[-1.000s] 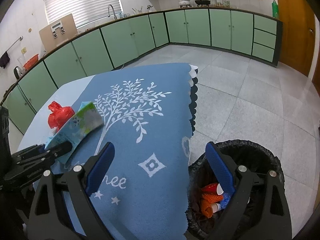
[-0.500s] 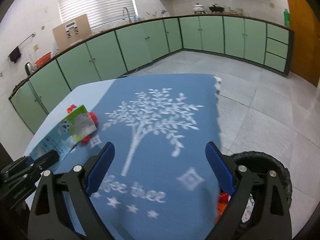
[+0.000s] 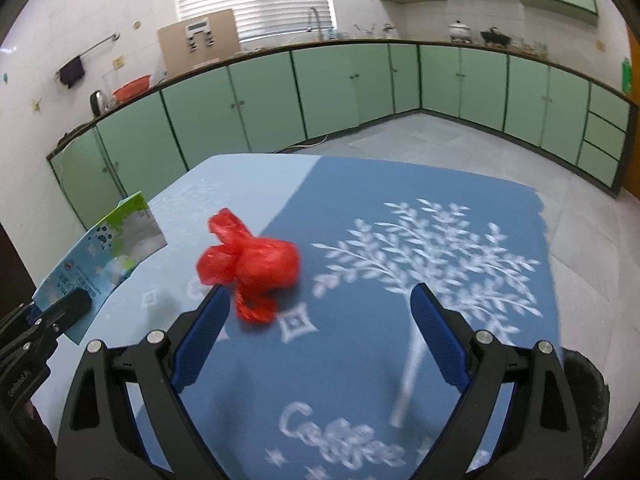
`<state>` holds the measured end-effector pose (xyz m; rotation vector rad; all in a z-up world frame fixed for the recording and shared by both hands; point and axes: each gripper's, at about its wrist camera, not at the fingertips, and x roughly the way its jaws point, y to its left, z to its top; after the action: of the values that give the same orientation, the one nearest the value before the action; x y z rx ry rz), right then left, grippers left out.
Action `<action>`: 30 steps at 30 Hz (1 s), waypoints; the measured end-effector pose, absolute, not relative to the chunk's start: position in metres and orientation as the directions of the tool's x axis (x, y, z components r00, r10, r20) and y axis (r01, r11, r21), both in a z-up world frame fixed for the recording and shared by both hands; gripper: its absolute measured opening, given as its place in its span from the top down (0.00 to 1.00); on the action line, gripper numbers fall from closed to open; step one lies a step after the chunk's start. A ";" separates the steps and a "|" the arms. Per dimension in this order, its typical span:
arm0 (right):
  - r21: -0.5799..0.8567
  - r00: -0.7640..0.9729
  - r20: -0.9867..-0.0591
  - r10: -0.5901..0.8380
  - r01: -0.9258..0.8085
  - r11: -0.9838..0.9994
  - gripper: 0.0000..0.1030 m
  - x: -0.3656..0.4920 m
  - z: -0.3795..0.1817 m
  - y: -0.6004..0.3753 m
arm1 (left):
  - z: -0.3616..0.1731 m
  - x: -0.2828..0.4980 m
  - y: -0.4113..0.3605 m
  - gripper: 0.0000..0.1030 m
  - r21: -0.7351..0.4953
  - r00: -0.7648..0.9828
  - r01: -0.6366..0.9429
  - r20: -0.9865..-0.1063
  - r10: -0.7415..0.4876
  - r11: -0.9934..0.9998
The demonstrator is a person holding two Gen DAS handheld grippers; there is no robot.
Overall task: Collect trash
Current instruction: 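Grasp the red plastic bag with the right tool while the left tool holds the carton, then carry carton and red bag over the bin and open both tools to drop them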
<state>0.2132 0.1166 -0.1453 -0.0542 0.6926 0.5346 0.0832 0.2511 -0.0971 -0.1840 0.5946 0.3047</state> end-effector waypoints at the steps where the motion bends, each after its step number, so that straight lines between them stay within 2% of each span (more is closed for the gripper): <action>1: 0.126 0.639 -0.623 0.451 -0.488 0.864 0.17 0.215 -0.146 0.122 | -0.098 0.085 0.253 0.69 -0.082 0.782 -0.340 -0.578 0.234 0.937; 9: 0.100 0.616 -0.664 0.424 -0.488 0.867 0.20 0.234 -0.157 0.150 | -0.111 0.104 0.268 0.69 -0.091 0.760 -0.376 -0.600 0.250 0.922; 14: 0.105 0.577 -0.701 0.419 -0.497 0.861 0.30 0.245 -0.165 0.161 | -0.116 0.109 0.275 0.69 -0.102 0.749 -0.391 -0.613 0.251 0.915; 16: 0.117 0.545 -0.721 0.428 -0.514 0.850 0.38 0.249 -0.169 0.164 | -0.117 0.111 0.277 0.69 -0.105 0.746 -0.394 -0.618 0.250 0.913; 18: 0.140 0.516 -0.723 0.459 -0.541 0.829 0.60 0.249 -0.169 0.167 | -0.118 0.111 0.277 0.69 -0.108 0.743 -0.398 -0.621 0.251 0.911; 19: 0.141 0.508 -0.723 0.468 -0.555 0.820 0.63 0.247 -0.169 0.168 | -0.118 0.112 0.276 0.69 -0.109 0.742 -0.400 -0.622 0.251 0.910; 22: 0.129 0.508 -0.713 0.483 -0.581 0.803 0.67 0.239 -0.164 0.171 | -0.114 0.113 0.272 0.69 -0.110 0.744 -0.399 -0.619 0.251 0.910; 30: 0.143 0.571 -0.641 0.513 -0.568 0.811 0.68 0.210 -0.121 0.128 | -0.083 0.103 0.250 0.69 -0.117 0.784 -0.360 -0.576 0.232 0.926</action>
<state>0.2104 0.1276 -0.1209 -0.0823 0.7246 0.6349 0.1035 0.2497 -0.0829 -0.2269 0.5896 0.3223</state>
